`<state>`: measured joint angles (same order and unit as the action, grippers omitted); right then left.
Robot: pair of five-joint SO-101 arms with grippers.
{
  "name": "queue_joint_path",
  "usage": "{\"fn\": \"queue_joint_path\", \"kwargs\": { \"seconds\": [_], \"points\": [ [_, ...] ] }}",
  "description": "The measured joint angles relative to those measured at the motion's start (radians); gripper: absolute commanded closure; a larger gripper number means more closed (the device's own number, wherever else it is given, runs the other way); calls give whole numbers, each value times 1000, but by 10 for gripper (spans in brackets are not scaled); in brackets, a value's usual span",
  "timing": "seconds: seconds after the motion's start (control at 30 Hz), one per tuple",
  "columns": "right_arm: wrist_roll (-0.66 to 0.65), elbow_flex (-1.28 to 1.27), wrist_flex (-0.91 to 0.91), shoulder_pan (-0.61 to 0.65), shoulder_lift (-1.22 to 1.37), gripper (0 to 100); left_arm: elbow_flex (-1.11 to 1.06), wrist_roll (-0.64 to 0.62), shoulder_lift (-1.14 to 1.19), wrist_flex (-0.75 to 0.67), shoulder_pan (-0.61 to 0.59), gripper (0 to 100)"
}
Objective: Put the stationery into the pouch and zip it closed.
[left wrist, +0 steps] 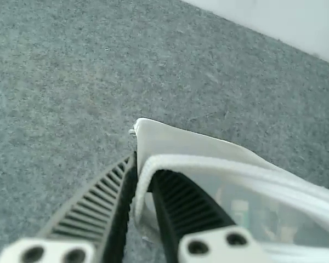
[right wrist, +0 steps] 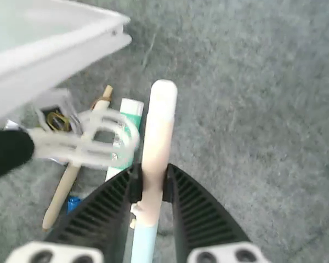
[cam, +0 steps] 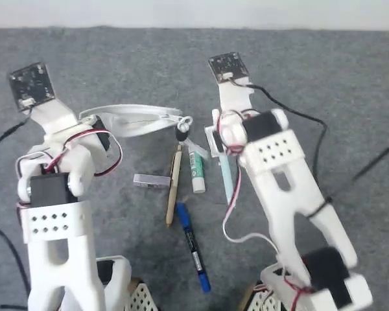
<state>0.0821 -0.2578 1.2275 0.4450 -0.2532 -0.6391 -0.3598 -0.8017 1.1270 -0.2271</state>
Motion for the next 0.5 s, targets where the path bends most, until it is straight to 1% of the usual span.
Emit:
{"fn": "queue_joint_path", "kwargs": {
  "seconds": [0.2, 0.5],
  "points": [
    [0, -91, -54, 15, -172, 992, 0, 0, 0, 0, 0, 991],
    [0, -92, -63, 14, -341, 992, 0, 0, 0, 0, -3, 991]
  ]
}}
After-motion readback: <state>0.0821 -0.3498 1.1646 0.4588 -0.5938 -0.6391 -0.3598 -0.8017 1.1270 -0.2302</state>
